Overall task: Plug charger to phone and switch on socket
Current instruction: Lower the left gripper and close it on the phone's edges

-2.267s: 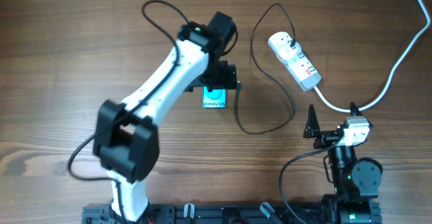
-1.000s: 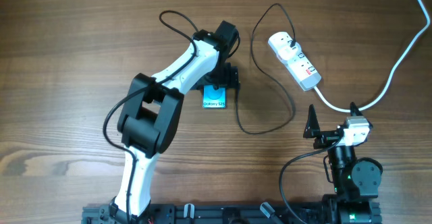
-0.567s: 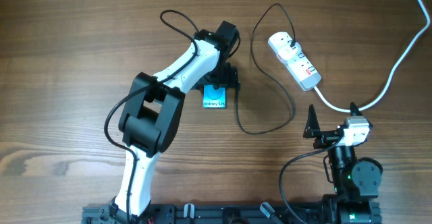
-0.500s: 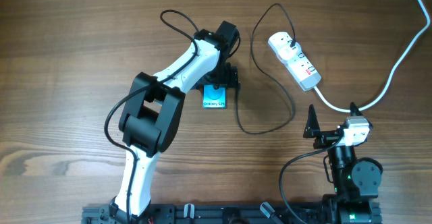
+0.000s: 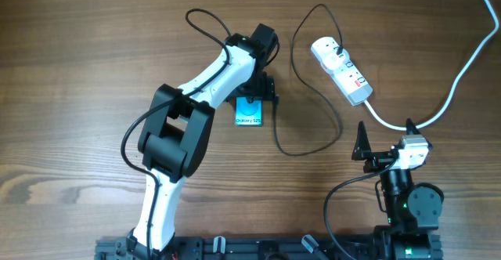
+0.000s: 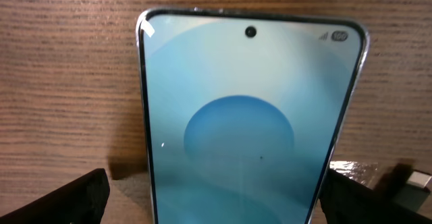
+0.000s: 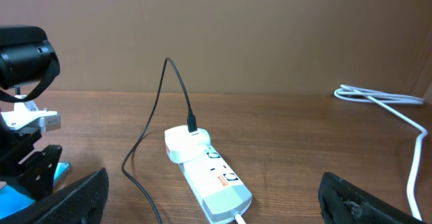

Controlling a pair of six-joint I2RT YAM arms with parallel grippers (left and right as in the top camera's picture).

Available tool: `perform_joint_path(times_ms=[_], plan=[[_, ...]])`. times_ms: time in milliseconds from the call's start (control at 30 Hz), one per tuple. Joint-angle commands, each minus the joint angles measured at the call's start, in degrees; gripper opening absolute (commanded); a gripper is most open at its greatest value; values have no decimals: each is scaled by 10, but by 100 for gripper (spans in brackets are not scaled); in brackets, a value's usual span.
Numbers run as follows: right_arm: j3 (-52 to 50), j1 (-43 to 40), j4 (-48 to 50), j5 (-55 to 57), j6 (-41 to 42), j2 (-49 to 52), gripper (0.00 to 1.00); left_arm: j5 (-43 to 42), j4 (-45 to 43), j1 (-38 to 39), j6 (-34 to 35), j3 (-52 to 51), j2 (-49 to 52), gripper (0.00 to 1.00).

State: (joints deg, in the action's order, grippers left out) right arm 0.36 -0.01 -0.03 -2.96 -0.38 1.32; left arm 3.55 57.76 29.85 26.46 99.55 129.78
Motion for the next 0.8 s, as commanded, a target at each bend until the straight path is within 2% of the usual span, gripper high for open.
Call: perform_joint_path(times_ms=[0, 200, 767], plan=[[-1, -3, 2, 1, -10, -1, 100, 5, -9, -3, -5, -9, 35, 100], [-1, -3, 2, 1, -10, -1, 100, -31, -19, -3, -5, -9, 35, 100], [-1, -3, 2, 1, -10, -1, 100, -7, 16, -1, -7, -10, 35, 100]])
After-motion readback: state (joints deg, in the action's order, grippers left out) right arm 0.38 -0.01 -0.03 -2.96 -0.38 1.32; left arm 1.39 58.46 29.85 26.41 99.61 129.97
